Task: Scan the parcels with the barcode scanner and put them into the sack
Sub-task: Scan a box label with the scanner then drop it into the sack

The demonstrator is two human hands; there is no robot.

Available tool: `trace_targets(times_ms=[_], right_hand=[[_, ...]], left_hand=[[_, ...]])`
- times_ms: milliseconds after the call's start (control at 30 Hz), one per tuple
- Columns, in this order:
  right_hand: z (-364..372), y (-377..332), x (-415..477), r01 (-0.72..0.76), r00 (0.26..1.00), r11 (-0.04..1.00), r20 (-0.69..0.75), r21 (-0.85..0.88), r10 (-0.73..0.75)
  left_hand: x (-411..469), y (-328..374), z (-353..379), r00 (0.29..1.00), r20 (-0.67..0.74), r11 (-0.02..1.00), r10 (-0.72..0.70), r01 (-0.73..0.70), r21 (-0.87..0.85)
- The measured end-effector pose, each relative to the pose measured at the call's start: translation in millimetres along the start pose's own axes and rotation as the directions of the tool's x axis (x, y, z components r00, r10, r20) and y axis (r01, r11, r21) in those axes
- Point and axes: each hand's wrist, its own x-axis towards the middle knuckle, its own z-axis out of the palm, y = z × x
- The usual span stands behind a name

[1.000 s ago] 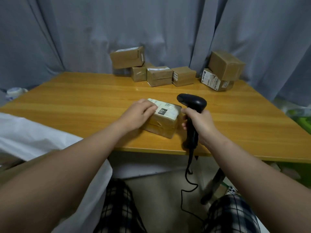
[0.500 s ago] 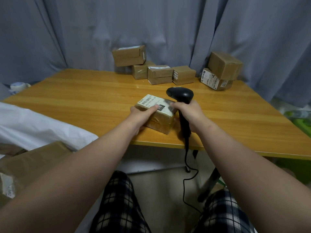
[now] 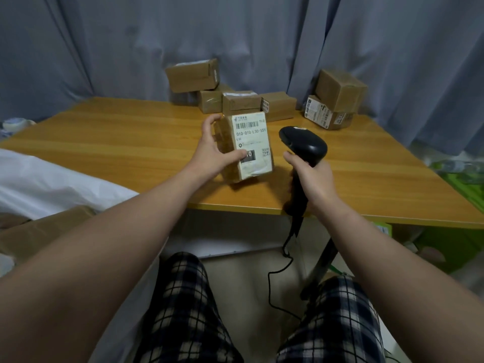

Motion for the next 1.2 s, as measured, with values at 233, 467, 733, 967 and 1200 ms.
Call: trace_targets(times_ms=[233, 467, 733, 967, 1200], right_hand=[[0.1, 1.6, -14.2, 0.172, 0.984, 0.975, 0.069, -0.141, -0.164], [9.0, 4.6, -24.1, 0.244, 0.969, 0.967, 0.061, -0.069, -0.240], [14.2, 13.7, -29.4, 0.248, 0.968, 0.966, 0.064, -0.074, -0.244], [11.3, 17.2, -33.9, 0.249, 0.967, 0.965, 0.068, -0.076, -0.244], [6.9, 18.2, -39.3, 0.280, 0.960, 0.959, 0.040, -0.052, -0.278]], left_hand=[[4.7, -20.3, 0.2, 0.999, 0.008, 0.994, 0.042, -0.041, -0.097], [4.9, -24.1, -0.4, 0.997, 0.035, 0.993, 0.068, -0.064, -0.100], [1.2, -22.9, 1.5, 0.996, 0.035, 0.992, 0.079, -0.075, -0.106], [1.4, -21.4, 1.2, 0.997, 0.033, 0.993, 0.067, -0.064, -0.098], [-2.6, -20.5, 4.1, 0.997, 0.002, 0.992, 0.075, -0.075, -0.106]])
